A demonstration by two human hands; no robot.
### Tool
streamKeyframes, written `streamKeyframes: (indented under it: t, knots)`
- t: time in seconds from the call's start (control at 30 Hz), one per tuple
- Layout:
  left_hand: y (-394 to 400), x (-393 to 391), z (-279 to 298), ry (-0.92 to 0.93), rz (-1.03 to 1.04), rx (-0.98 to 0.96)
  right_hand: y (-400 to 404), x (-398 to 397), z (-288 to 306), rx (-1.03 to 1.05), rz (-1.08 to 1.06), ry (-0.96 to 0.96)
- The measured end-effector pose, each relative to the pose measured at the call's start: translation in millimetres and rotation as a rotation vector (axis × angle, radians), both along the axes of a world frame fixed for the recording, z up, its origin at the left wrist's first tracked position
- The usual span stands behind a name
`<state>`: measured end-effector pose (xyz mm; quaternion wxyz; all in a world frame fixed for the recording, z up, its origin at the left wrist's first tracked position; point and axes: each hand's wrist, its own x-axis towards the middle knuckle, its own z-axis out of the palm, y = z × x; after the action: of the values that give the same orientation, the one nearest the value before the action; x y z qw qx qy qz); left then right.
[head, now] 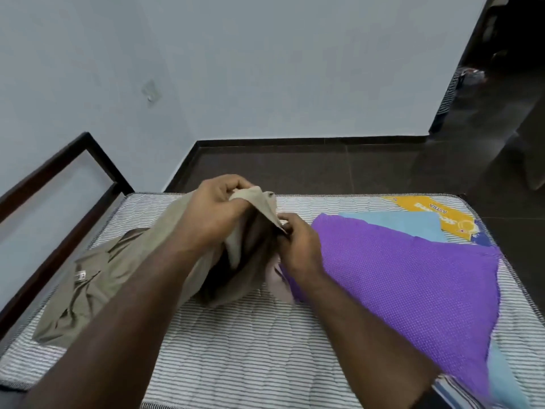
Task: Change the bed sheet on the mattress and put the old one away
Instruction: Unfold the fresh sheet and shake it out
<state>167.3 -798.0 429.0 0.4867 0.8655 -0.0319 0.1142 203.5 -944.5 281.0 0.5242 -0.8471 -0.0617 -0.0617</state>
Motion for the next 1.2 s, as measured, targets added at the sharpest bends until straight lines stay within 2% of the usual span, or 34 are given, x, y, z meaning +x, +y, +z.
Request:
streamKeyframes:
  t: [0.13,0.23,0.3,0.33,0.37,0.43,0.47,0.5,0.53,0.6,0.63,0.7,0.77,0.83,0.9,0.93,1.0,1.1,1.17,1.2]
  knots:
    - [4,-18,23,-0.099,-0.053,-0.193,-29,11,-31,-0.277,-0.087,0.060]
    - [14,-16,30,-0.154,-0.050,-0.437,-54,16,-63,-0.404,-0.173,0.288]
    - [27,-6,21,-0.175,0.075,-0.540,-77,12,-84,-0.412,-0.208,0.504]
    - [36,2,13,-0.164,0.144,-0.517,-92,15,-88,-0.332,-0.234,0.582]
    - [46,12,2,-0.130,0.199,-0.456,-104,20,-79,-0.131,-0.272,0.651]
    - [63,32,-13,-0.059,0.270,-0.309,-129,62,-29,0.506,-0.358,0.687]
    - [67,41,-15,-0.064,0.322,-0.264,-144,90,8,0.790,-0.376,0.595]
    - [68,48,-11,-0.120,0.374,-0.245,-158,111,56,0.955,-0.366,0.419]
    - [65,54,-1,-0.227,0.404,-0.238,-168,129,103,1.036,-0.390,0.173]
    - [49,57,24,-0.485,0.393,-0.242,-180,127,177,0.894,-0.418,-0.340]
    - [40,55,30,-0.570,0.356,-0.252,-198,124,188,0.692,-0.488,-0.484]
    - [25,48,25,-0.598,0.261,-0.242,-232,113,190,0.369,-0.614,-0.673]
    - [23,37,-5,-0.497,0.194,-0.159,-254,91,165,0.175,-0.735,-0.592]
    - [36,24,-44,-0.340,0.149,-0.041,-263,50,113,0.078,-0.708,-0.401]
    - [51,11,-74,-0.159,0.110,0.055,-262,-4,51,0.214,-0.551,-0.036]
    - [57,4,-84,-0.086,0.098,0.078,-257,-34,29,0.292,-0.555,0.074]
    - [61,-8,-91,-0.029,0.058,0.063,-268,-60,7,0.337,-0.696,0.039]
    - [52,-26,-92,0.043,-0.123,-0.046,-287,-67,16,0.253,-0.927,-0.260]
    - [50,-34,-100,0.146,-0.263,0.002,-286,-79,19,0.294,-0.966,-0.366]
    - [51,-38,-109,0.205,-0.307,0.055,-284,-88,19,0.276,-0.950,-0.353]
